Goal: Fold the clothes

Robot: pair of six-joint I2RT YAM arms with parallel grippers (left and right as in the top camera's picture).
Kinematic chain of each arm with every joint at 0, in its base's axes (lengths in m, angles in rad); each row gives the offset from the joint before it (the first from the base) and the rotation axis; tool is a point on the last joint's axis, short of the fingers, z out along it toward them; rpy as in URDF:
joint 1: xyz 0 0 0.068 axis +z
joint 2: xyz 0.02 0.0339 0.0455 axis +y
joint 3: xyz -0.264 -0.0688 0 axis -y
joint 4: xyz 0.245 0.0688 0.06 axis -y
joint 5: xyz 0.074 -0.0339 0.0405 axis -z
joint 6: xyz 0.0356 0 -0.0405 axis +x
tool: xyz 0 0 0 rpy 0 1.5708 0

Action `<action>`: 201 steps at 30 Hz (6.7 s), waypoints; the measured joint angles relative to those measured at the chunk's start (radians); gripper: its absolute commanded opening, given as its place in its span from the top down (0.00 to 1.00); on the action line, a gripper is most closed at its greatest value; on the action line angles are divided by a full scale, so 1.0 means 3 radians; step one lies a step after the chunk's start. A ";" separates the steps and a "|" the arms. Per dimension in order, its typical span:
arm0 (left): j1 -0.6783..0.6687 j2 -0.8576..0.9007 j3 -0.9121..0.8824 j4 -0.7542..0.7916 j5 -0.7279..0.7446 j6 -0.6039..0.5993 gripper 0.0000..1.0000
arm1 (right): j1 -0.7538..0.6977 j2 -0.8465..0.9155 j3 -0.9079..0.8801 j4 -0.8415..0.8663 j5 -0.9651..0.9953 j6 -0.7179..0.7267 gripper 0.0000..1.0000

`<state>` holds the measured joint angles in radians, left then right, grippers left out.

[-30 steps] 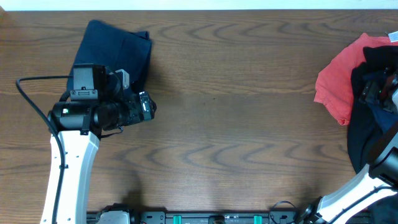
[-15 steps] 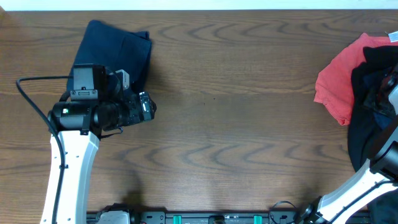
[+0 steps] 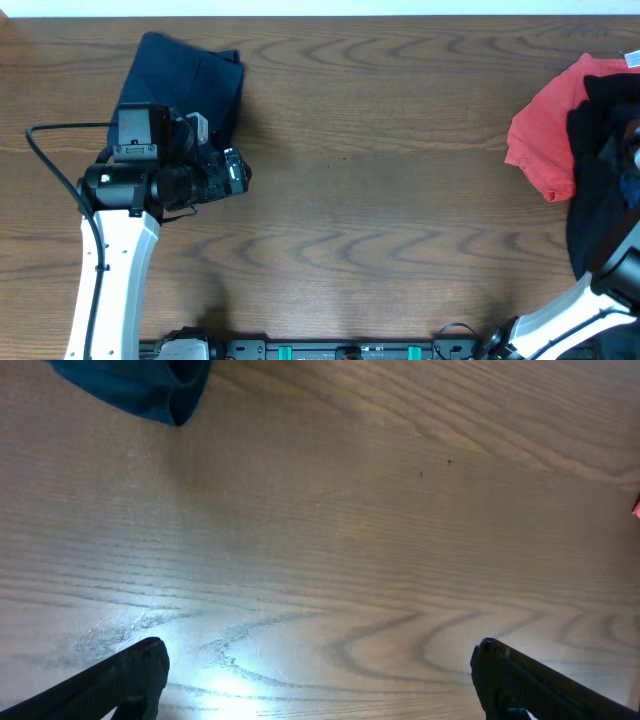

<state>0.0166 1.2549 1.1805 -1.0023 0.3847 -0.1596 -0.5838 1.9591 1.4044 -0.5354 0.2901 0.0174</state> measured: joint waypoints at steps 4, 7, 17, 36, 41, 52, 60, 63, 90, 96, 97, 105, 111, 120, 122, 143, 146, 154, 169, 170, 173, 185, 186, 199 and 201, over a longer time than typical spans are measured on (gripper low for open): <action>0.0000 0.0000 0.0000 -0.0042 0.0000 0.0000 0.02 | -0.0004 -0.0197 0.0000 -0.0006 0.0001 0.0018 0.82; 0.0000 0.0000 0.0000 -0.0071 0.0000 0.0000 0.02 | -0.0004 -0.0212 0.0000 -0.0048 -0.0006 0.0019 0.83; 0.0000 0.0000 0.0000 -0.0106 0.0000 0.0000 0.02 | -0.0004 -0.0207 0.0000 -0.0103 -0.0020 0.0080 0.99; 0.0000 -0.0088 0.0022 -0.0144 -0.0351 0.0001 0.02 | 0.1999 -0.1523 0.0392 -0.0510 -0.0827 0.0282 0.99; 0.0000 -0.0379 0.0114 -0.0148 -0.0542 0.0003 0.02 | 0.2742 -0.1176 0.0392 -0.0537 -0.0851 0.0406 0.99; 0.0000 -0.0898 0.0154 -0.0153 -0.0772 0.0003 0.02 | 0.4163 -0.0403 0.0348 -0.0605 -0.0624 0.0384 0.52; 0.0000 -0.0805 0.0154 -0.0219 -0.0782 0.0003 0.02 | 0.4320 -0.0575 0.0350 -0.0711 -0.0089 0.0376 0.20; 0.0000 -0.0670 0.0154 -0.0234 -0.0744 0.0003 0.02 | 0.4009 -0.0641 0.0355 -0.0862 -0.0032 0.0530 0.28; -0.0847 0.1273 0.0154 0.0247 -0.0323 0.0268 0.02 | 0.1296 0.0514 0.0243 -0.1472 -0.0952 0.1193 0.77; -0.0890 0.1493 0.0155 0.0291 -0.0444 0.0299 0.02 | 0.1291 0.0516 0.0243 -0.1269 -0.1199 0.0924 0.99; -0.0891 0.1539 0.0155 0.0290 -0.0456 0.0299 0.02 | 0.1282 0.0516 0.0243 -0.1240 -0.1218 0.0909 0.99; -0.0891 0.1759 0.0155 0.0290 -0.0501 0.0299 0.02 | 0.1019 0.0516 0.0242 -0.0707 -0.1415 0.0792 0.99; -0.0891 0.1764 0.0155 0.0290 -0.0507 0.0299 0.02 | 0.0680 0.0516 0.0242 -0.0528 -0.1757 0.0623 0.82; -0.0891 0.1764 0.0156 0.0699 -0.0357 0.0296 0.02 | 0.0603 0.0516 0.0242 -0.0746 -0.2282 0.0379 0.61; -0.0893 0.1764 0.0158 0.0790 -0.0285 0.0296 0.02 | 0.0604 0.0515 0.0242 -0.0788 -0.2309 0.0365 0.59; -0.1503 0.1765 0.0001 0.1251 0.0000 0.0298 0.02 | 0.0473 -0.0117 0.0205 -0.2241 -0.1812 0.0730 0.69; -0.1517 0.1765 -0.0027 0.1312 -0.0170 0.0298 0.02 | 0.0506 -0.0117 0.0046 -0.2290 -0.1765 0.0741 0.64; -0.1517 0.1765 -0.0033 0.1411 -0.0327 0.0296 0.02 | 0.0547 -0.0117 -0.0688 -0.1854 -0.1479 0.0843 0.66; -0.1517 0.1765 -0.0347 0.1467 -0.0346 0.0298 0.02 | 0.0546 -0.0121 -0.0898 -0.1704 -0.1392 0.0970 0.99; -0.1517 0.1765 -0.0364 0.1465 -0.0346 0.0296 0.02 | 0.0544 -0.0127 -0.0898 -0.1691 -0.1386 0.0979 0.99; -0.1517 0.1768 -0.0387 0.1461 -0.0346 0.0296 0.02 | 0.0544 -0.0172 -0.0898 -0.1601 -0.1344 0.0993 0.99; -0.1419 0.1457 -0.0384 0.1043 -0.0356 0.0031 0.02 | 0.0540 -0.1002 -0.0904 -0.1570 -0.1429 0.0991 0.99; -0.1414 0.1354 -0.0384 0.1059 -0.0357 0.0019 0.02 | 0.0542 -0.1083 -0.0904 -0.1578 -0.1436 0.0991 0.99; -0.1414 0.1057 -0.0379 0.1148 -0.0490 -0.0004 0.02 | 0.0542 -0.1311 -0.0905 -0.1437 -0.1372 0.1073 0.99; -0.1414 0.1119 -0.0379 0.1232 -0.0548 -0.0004 0.02 | 0.0542 -0.1311 -0.0905 -0.1363 -0.1443 0.1057 0.99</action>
<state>-0.4076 1.5906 1.0668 -0.6327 0.2203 -0.1608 -0.4213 1.5658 1.1328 -0.9443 -0.1429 0.3344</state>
